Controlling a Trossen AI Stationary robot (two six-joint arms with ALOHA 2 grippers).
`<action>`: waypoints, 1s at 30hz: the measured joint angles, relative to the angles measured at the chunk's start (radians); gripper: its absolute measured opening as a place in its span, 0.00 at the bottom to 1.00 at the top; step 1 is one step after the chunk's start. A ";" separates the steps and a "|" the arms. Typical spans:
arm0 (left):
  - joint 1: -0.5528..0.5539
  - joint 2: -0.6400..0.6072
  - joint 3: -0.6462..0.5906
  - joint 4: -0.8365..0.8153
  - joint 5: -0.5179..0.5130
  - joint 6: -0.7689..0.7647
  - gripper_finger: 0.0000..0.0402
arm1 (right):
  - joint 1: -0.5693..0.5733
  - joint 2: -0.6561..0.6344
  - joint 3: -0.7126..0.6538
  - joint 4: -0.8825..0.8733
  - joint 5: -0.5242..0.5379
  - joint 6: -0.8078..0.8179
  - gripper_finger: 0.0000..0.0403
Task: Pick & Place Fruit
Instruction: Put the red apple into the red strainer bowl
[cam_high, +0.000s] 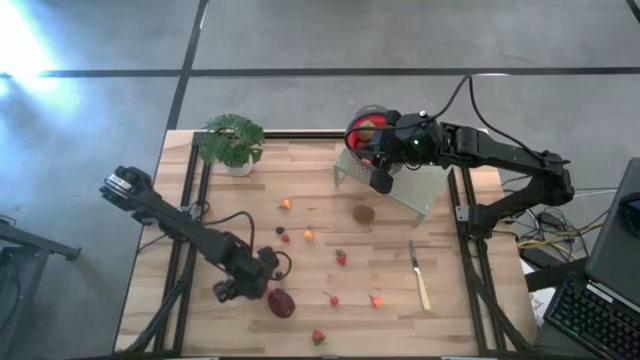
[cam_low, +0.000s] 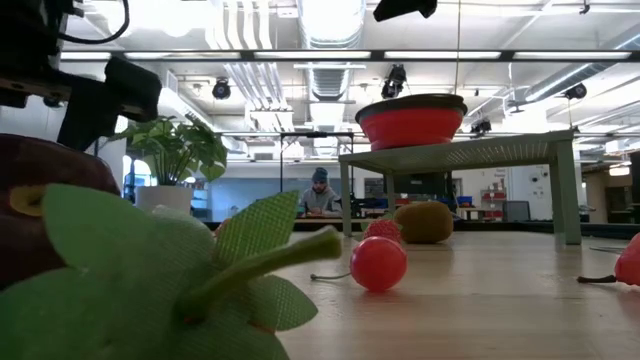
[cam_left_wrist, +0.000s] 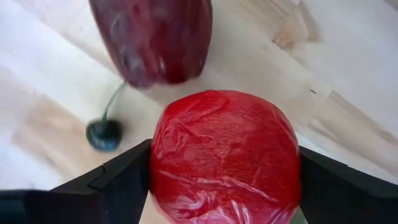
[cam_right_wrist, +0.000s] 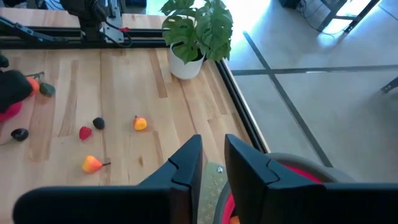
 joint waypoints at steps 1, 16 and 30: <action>0.003 -0.011 0.000 -0.017 -0.007 -0.017 0.83 | 0.000 0.000 0.000 0.000 0.000 0.000 0.18; 0.077 -0.181 0.058 -0.032 -0.244 -0.214 0.83 | 0.001 0.000 0.000 -0.007 0.000 -0.037 0.27; 0.254 -0.315 0.051 0.336 -0.341 -0.338 0.83 | 0.125 -0.001 -0.035 -0.112 -0.001 -0.362 0.43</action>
